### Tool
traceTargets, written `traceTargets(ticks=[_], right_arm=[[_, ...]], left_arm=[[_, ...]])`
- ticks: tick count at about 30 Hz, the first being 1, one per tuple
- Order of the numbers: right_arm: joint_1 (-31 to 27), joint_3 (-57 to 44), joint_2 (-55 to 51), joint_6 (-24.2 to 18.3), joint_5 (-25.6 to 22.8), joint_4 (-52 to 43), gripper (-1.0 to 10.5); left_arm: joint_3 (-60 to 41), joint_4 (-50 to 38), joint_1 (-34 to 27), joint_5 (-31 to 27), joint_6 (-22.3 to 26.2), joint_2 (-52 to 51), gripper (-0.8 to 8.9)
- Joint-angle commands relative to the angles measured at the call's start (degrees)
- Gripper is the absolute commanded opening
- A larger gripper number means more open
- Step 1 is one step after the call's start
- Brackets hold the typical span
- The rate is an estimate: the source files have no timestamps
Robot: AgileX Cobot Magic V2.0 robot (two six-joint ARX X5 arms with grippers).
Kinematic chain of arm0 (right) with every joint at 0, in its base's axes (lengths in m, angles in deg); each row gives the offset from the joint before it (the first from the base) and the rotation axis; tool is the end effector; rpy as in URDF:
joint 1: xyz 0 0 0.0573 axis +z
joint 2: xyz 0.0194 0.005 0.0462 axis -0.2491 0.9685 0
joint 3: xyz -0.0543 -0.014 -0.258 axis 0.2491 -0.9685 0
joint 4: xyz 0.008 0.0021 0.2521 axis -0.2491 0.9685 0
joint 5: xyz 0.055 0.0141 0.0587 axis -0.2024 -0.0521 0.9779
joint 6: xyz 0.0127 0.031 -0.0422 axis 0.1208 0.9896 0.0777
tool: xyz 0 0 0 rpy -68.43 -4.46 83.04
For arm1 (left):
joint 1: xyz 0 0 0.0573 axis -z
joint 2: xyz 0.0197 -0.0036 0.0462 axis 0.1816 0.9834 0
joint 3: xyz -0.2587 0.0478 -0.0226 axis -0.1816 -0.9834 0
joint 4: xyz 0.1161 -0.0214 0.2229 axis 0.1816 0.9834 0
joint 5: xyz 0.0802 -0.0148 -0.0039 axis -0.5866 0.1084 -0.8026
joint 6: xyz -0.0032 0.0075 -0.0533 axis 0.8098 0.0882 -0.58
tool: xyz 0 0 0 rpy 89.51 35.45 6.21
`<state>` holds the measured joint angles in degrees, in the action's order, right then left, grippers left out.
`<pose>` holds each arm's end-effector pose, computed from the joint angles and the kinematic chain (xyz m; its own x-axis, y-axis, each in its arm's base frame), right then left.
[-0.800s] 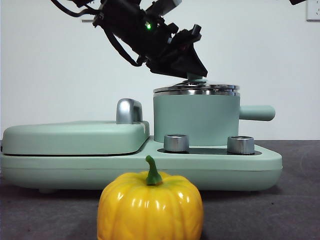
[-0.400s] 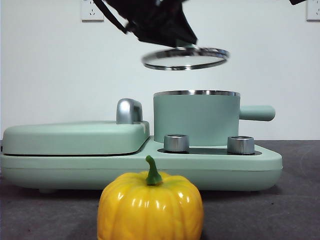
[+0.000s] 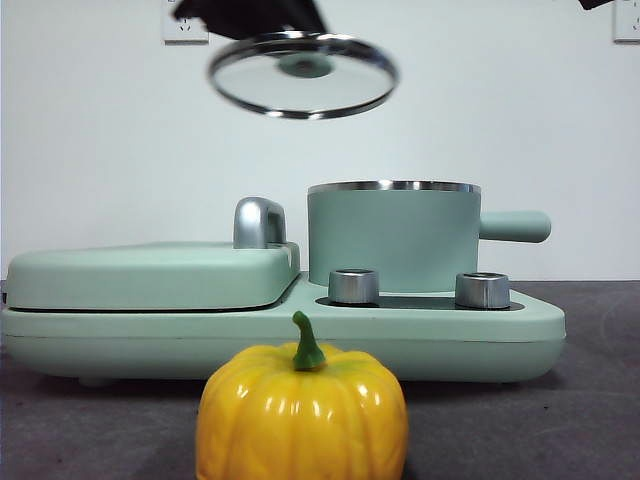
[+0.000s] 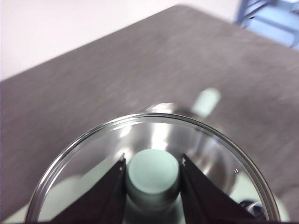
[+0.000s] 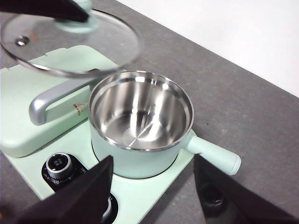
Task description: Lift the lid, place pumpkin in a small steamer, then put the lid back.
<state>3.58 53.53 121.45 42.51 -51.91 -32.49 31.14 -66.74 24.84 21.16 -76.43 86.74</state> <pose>0.1437 0.0552 0.3352 0.7515 0.5388 -0.3807 -0.6192 0.7751 -0.1254 0.2592 -0.1881 0.3519 0.6534 -0.6255 -0.4264 0.6894 0.7244 -0.0063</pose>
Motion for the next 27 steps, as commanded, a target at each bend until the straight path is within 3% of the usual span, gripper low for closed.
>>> traceTargets(ticks=[1, 10, 16, 24, 27], right_arm=[[0.26, 1.07, 0.44, 0.42, 0.26, 0.02, 2.7], [0.81, 1.07, 0.42, -0.09, 0.44, 0.50, 2.7], [2.95, 1.07, 0.50, -1.49, 3.32, 1.18, 2.7], [10.34, 1.07, 3.56, -3.89, 5.09, 4.35, 2.8], [14.75, 1.07, 6.08, -4.17, 4.70, 4.31, 3.4]], left_arm=[[0.85, 1.07, -0.87, -2.71, -1.16, -1.33, 0.12], [-5.70, 3.65, -8.41, -3.21, -2.29, -9.14, 0.12], [-11.98, 3.69, -14.86, -3.21, -2.58, -16.61, 0.11], [-13.25, 4.94, -20.57, -3.19, -2.64, -20.11, 0.11], [-13.25, 4.90, -20.72, -3.19, -2.64, -20.13, 0.11]])
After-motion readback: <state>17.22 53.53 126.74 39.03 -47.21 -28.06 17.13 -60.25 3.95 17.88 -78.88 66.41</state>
